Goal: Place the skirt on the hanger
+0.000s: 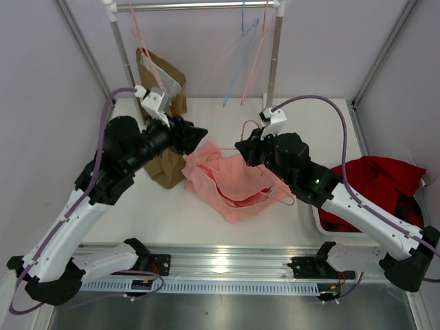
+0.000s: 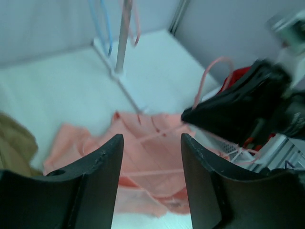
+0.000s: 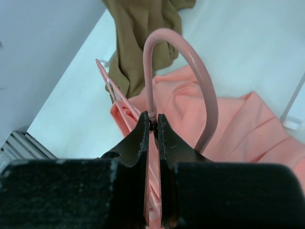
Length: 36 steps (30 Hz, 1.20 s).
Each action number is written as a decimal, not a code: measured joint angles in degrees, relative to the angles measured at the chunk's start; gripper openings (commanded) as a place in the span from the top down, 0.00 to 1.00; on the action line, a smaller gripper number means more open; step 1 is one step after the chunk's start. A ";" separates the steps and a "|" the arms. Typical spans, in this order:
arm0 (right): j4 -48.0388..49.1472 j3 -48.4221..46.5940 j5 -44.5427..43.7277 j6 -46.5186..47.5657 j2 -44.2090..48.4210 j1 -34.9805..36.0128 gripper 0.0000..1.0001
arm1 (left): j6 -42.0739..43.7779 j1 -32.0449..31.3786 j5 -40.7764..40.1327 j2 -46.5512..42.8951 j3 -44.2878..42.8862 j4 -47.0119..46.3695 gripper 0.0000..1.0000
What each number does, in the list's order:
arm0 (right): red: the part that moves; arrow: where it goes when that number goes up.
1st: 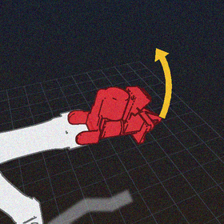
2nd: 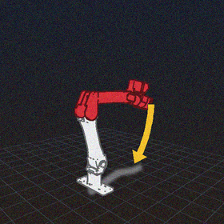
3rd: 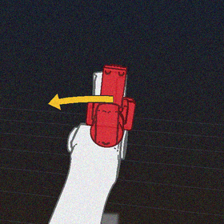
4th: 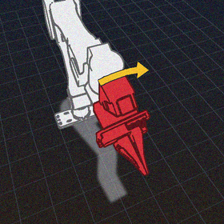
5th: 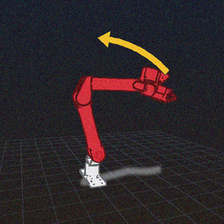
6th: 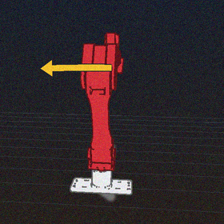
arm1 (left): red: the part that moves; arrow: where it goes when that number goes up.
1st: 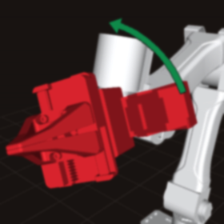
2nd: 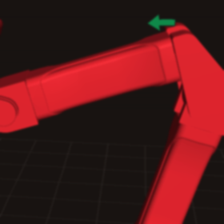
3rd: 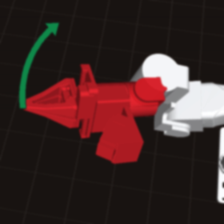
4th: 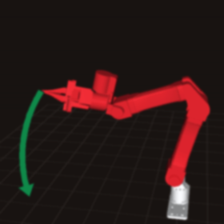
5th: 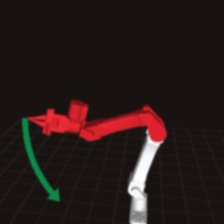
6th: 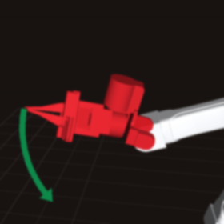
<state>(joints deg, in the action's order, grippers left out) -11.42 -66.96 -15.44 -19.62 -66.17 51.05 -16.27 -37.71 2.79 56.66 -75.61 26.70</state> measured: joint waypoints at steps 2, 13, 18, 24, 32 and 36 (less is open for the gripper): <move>-0.39 -1.03 1.90 1.33 0.50 -0.15 1.00 | 3.28 0.00 2.03 2.38 -4.92 -0.96 0.41; -1.62 -5.84 13.20 2.84 2.34 -5.49 1.00 | 19.69 3.54 28.02 20.87 -15.34 6.21 0.37; -2.47 -5.92 16.33 2.71 2.47 -7.08 1.00 | 23.02 3.96 33.66 22.95 -15.39 10.56 0.36; -3.34 -5.92 18.03 2.32 2.78 -8.07 1.00 | 24.37 4.00 39.93 22.99 -15.80 10.80 0.37; -4.17 -5.92 20.26 1.62 2.78 -9.11 1.00 | 24.33 4.00 43.82 23.50 -13.29 7.87 0.39; -4.22 -5.92 20.94 1.20 2.78 -9.66 1.00 | 24.28 4.00 45.29 24.87 -13.29 6.56 0.44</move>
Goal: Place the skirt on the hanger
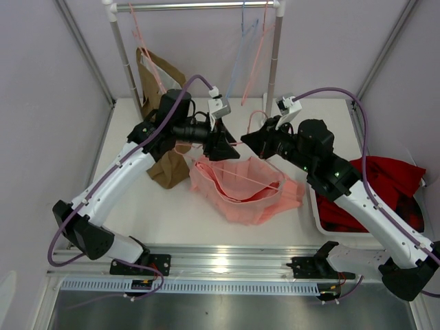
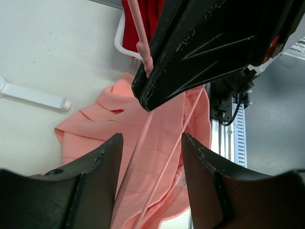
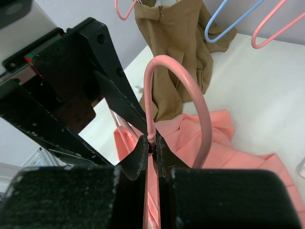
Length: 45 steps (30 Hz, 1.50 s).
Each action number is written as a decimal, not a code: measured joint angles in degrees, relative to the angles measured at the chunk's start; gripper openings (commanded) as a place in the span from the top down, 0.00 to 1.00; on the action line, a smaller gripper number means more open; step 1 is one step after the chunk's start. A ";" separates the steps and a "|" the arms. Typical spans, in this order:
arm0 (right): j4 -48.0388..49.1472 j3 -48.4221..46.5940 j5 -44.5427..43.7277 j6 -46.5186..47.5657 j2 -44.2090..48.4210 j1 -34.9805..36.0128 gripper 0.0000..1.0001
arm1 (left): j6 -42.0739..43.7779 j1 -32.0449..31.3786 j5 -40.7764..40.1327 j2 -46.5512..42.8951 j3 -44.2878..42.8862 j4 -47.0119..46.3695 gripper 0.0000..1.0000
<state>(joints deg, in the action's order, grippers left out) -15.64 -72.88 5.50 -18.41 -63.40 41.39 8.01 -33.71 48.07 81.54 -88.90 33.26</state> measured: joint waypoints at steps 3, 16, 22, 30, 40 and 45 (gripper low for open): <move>-0.02 0.00 0.42 -0.20 0.00 -0.39 1.00 | 0.02 0.00 1.09 1.20 0.00 -1.01 0.48; -0.52 0.00 2.23 -1.03 0.72 -1.73 1.00 | -1.33 0.09 6.95 2.62 1.20 -5.25 1.00; -2.16 0.00 2.67 -1.07 0.79 -1.84 1.00 | -5.88 -0.50 7.23 0.33 6.91 -11.91 1.00; -3.76 0.00 5.09 -2.51 0.28 -0.48 0.57 | -18.62 -2.99 -4.02 -12.66 24.41 -26.75 1.00; -2.56 0.00 -1.31 -2.60 -0.42 -1.88 0.22 | -26.29 -3.45 -19.61 -26.88 33.33 -24.26 1.00; -3.34 -0.20 -5.33 -3.02 -0.42 -3.13 0.17 | -27.50 -3.50 -31.01 -31.19 32.70 -17.18 1.00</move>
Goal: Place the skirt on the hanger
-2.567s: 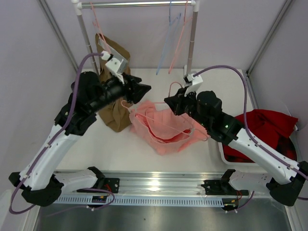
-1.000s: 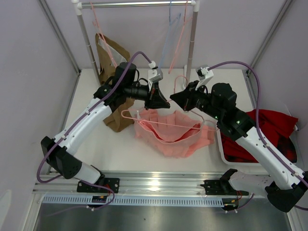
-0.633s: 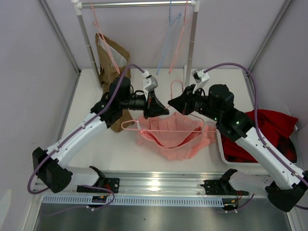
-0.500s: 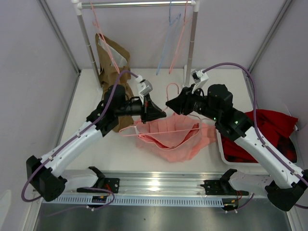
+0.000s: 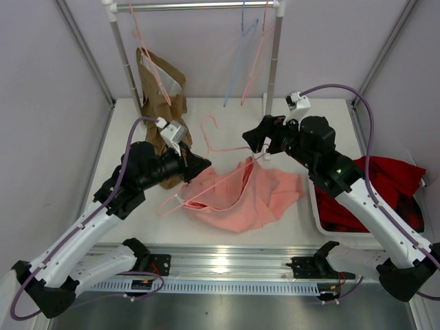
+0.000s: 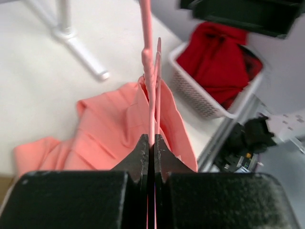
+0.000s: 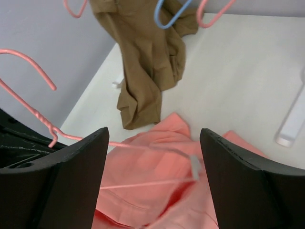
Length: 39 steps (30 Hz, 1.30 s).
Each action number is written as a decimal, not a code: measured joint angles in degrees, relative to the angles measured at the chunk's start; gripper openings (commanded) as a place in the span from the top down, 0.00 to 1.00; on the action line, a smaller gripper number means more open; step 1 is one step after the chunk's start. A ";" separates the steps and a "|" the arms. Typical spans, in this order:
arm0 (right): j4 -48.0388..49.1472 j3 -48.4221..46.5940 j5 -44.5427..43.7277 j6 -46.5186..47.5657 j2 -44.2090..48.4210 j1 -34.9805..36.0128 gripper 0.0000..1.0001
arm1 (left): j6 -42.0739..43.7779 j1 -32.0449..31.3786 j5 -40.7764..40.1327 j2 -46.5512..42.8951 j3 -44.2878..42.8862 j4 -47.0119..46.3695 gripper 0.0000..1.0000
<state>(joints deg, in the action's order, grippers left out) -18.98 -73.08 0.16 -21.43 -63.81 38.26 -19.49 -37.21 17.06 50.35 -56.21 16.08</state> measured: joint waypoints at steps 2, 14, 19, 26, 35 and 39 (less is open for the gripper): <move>-0.83 -0.70 -1.27 -0.59 -0.13 -1.51 0.16 | -0.24 0.00 -4.24 0.02 -1.18 3.21 1.00; -4.74 -6.05 -3.32 -1.49 -0.37 -4.70 0.14 | -1.05 0.33 -27.08 13.00 -21.70 18.60 1.00; -6.64 -8.48 -3.23 -1.46 -1.05 -5.14 0.14 | -0.22 3.61 -30.47 22.95 -35.98 22.21 1.00; -7.85 -10.16 -2.84 -1.44 -1.33 -5.66 0.14 | 0.48 6.25 -31.95 33.94 -52.04 25.29 1.00; -9.90 -12.13 -2.47 -1.44 -1.99 -5.79 0.15 | 0.76 7.06 -35.80 45.00 -66.60 26.93 1.00; -10.43 -12.55 -2.47 -1.44 -1.99 -5.92 0.15 | 2.03 7.72 -37.00 47.84 -71.34 26.88 1.00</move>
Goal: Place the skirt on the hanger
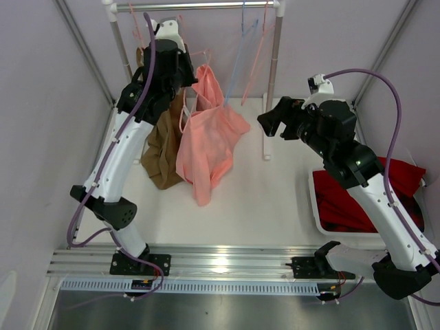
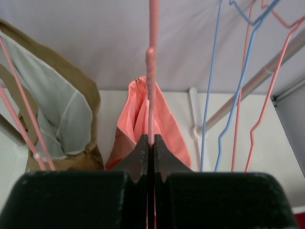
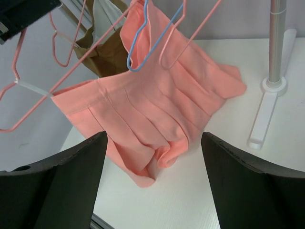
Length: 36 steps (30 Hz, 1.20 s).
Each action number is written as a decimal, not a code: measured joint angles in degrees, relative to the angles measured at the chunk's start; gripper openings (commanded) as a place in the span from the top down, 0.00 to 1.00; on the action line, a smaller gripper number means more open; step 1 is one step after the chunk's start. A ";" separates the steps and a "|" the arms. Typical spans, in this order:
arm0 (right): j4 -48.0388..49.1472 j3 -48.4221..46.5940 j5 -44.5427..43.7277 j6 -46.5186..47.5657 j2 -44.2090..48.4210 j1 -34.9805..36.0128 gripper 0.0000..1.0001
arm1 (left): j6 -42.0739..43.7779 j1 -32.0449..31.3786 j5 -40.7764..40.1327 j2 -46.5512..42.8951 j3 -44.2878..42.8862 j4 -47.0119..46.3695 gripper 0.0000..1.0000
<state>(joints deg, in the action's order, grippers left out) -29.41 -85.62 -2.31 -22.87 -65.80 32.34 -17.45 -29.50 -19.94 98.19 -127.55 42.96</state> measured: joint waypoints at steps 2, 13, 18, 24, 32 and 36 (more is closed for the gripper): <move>-0.09 -0.02 -0.02 0.00 0.02 -0.04 0.15 | 0.50 0.76 -0.37 0.70 -1.36 -1.01 1.00; -0.35 -0.02 -0.11 0.02 0.13 -0.46 0.15 | 0.94 8.35 3.89 1.84 -2.91 -10.38 1.00; 0.26 0.57 -0.09 0.09 0.66 -0.50 0.15 | 0.35 12.17 8.39 3.78 -3.63 -14.64 1.00; 2.19 2.97 -0.02 0.68 0.83 -0.50 0.15 | -1.14 16.09 14.08 9.31 -6.12 -17.31 1.00; 3.96 4.90 -0.04 1.53 0.74 -0.79 0.15 | -3.02 17.46 14.80 13.57 -8.13 -16.96 1.00; 4.57 6.16 -0.07 1.53 0.74 -0.96 0.15 | -3.54 17.46 15.47 13.55 -7.98 -16.87 1.00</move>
<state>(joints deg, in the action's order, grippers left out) -24.84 -79.46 -2.37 -21.34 -65.06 31.38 -20.99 -12.03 -4.47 111.74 -135.52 26.09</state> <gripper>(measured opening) 0.849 0.033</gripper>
